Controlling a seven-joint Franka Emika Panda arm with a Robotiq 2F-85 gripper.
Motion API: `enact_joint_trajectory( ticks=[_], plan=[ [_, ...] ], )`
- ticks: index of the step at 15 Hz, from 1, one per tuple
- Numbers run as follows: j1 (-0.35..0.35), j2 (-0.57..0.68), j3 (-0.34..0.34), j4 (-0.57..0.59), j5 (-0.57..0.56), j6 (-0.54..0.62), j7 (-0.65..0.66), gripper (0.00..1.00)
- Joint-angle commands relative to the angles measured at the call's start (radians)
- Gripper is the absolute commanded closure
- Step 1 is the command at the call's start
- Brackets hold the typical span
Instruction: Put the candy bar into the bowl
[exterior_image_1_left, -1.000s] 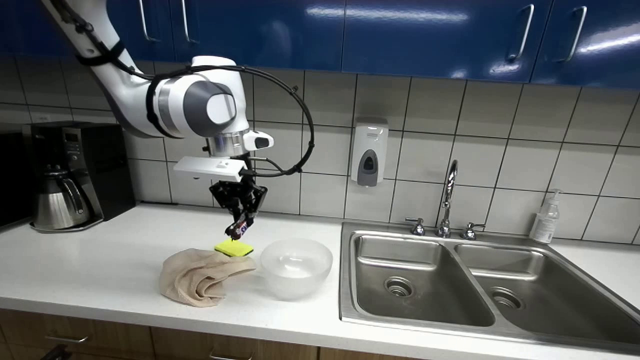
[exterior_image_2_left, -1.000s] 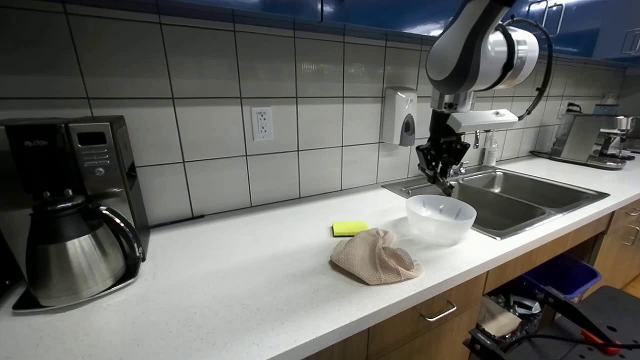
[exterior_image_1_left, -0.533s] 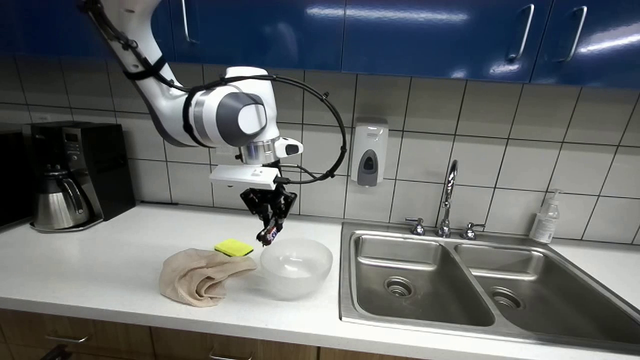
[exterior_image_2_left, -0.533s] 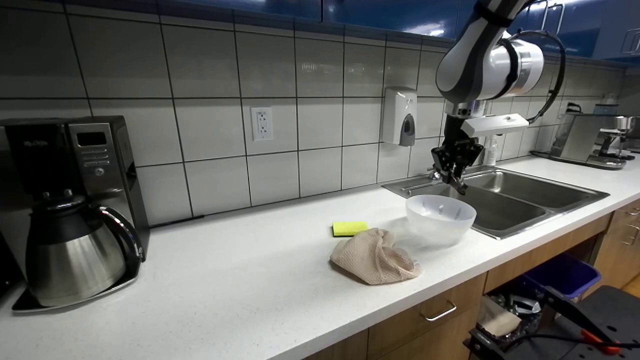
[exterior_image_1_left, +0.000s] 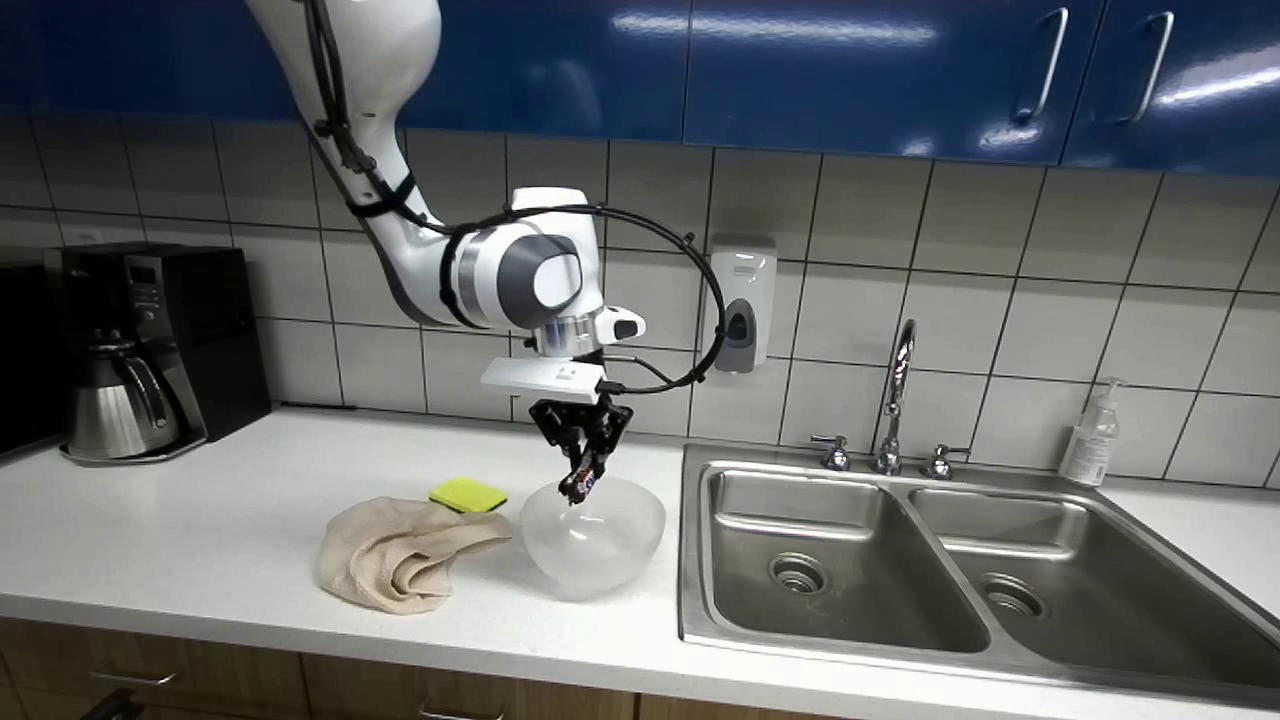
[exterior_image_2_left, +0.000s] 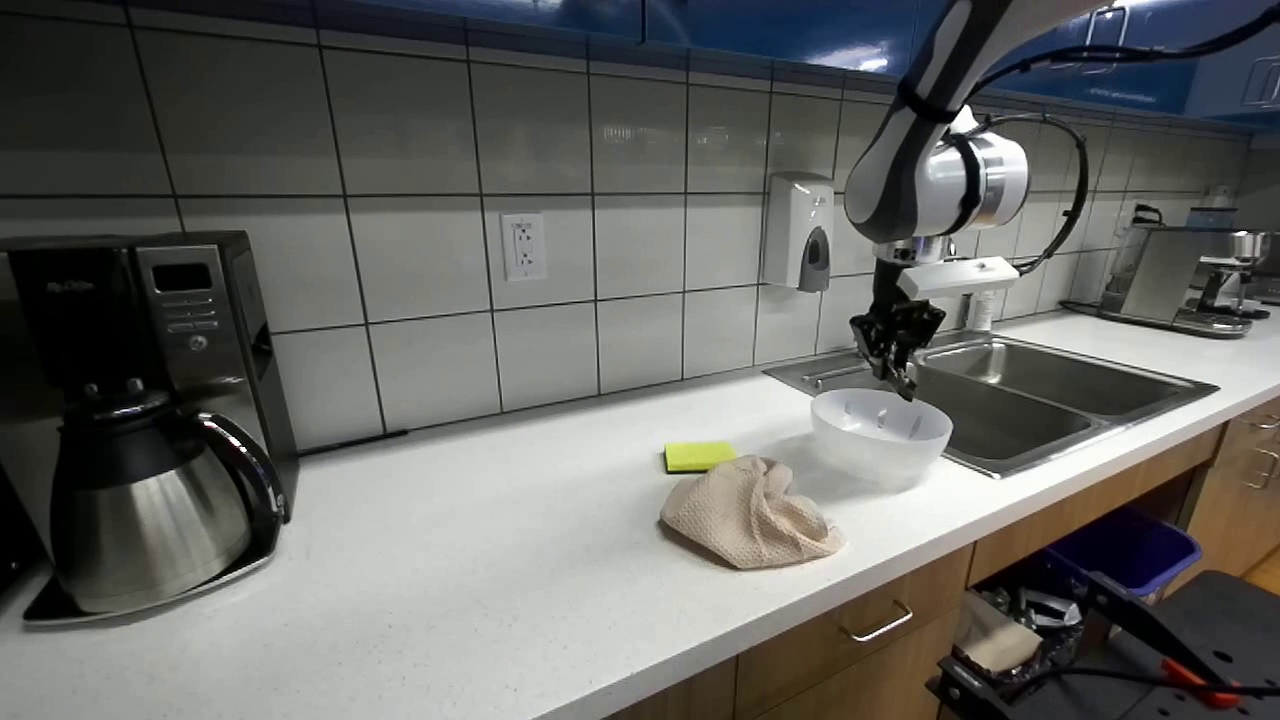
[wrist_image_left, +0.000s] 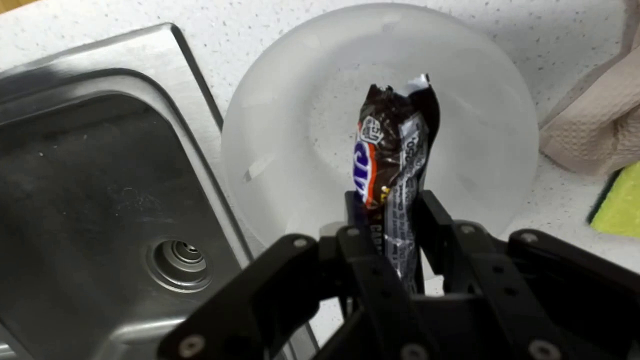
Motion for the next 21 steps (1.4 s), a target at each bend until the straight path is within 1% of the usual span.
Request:
enact_joint_trajectory(
  ticks=[1, 6, 15, 16, 17, 20, 21],
  plan=[
    [-0.048, 0.109, 0.038, 0.124, 0.032, -0.039, -0.034, 0.93],
    [-0.072, 0.209, 0.056, 0.207, 0.033, -0.065, -0.025, 0.93],
    [-0.108, 0.318, 0.076, 0.272, 0.057, -0.122, -0.022, 0.93],
    [-0.107, 0.323, 0.075, 0.276, 0.057, -0.128, -0.017, 0.45],
    [-0.108, 0.327, 0.076, 0.28, 0.057, -0.135, -0.018, 0.44],
    [-0.104, 0.319, 0.073, 0.276, 0.056, -0.132, -0.014, 0.24],
    [-0.1, 0.308, 0.07, 0.267, 0.052, -0.123, -0.012, 0.16]
  ],
)
